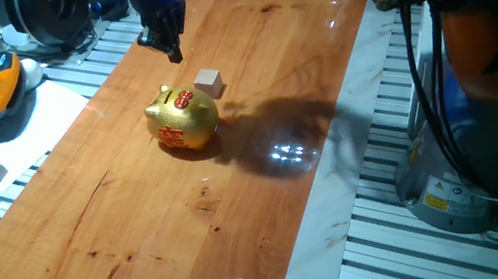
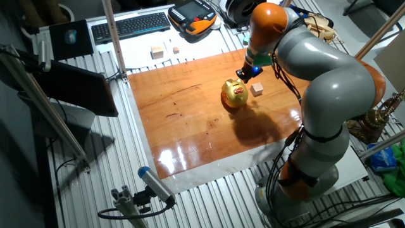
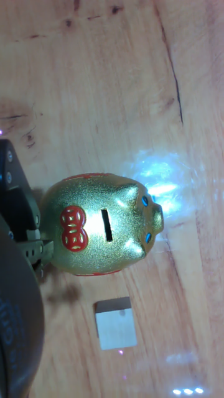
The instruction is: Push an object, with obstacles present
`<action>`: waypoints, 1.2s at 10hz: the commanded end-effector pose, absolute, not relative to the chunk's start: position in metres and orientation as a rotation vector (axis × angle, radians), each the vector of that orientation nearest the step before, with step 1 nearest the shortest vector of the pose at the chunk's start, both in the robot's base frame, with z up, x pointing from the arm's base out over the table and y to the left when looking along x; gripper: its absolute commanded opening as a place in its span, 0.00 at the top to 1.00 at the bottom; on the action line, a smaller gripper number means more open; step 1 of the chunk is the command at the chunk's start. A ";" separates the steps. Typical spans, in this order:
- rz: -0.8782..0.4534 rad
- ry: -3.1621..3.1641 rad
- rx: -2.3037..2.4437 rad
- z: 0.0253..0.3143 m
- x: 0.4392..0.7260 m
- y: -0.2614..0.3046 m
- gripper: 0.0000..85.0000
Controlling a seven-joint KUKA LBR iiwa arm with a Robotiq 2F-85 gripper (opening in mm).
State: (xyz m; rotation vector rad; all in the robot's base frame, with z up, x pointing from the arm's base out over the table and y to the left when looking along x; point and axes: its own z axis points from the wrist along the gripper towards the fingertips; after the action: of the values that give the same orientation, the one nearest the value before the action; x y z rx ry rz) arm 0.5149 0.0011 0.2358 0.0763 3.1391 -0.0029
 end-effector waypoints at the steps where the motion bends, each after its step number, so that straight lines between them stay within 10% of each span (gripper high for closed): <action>1: 0.007 3.146 0.026 0.236 0.515 0.001 1.00; 12: -0.003 3.124 -0.042 0.236 0.515 0.001 1.00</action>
State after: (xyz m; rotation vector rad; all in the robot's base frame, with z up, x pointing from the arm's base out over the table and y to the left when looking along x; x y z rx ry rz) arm 0.5148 0.0005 0.2360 -0.0281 3.1306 0.0031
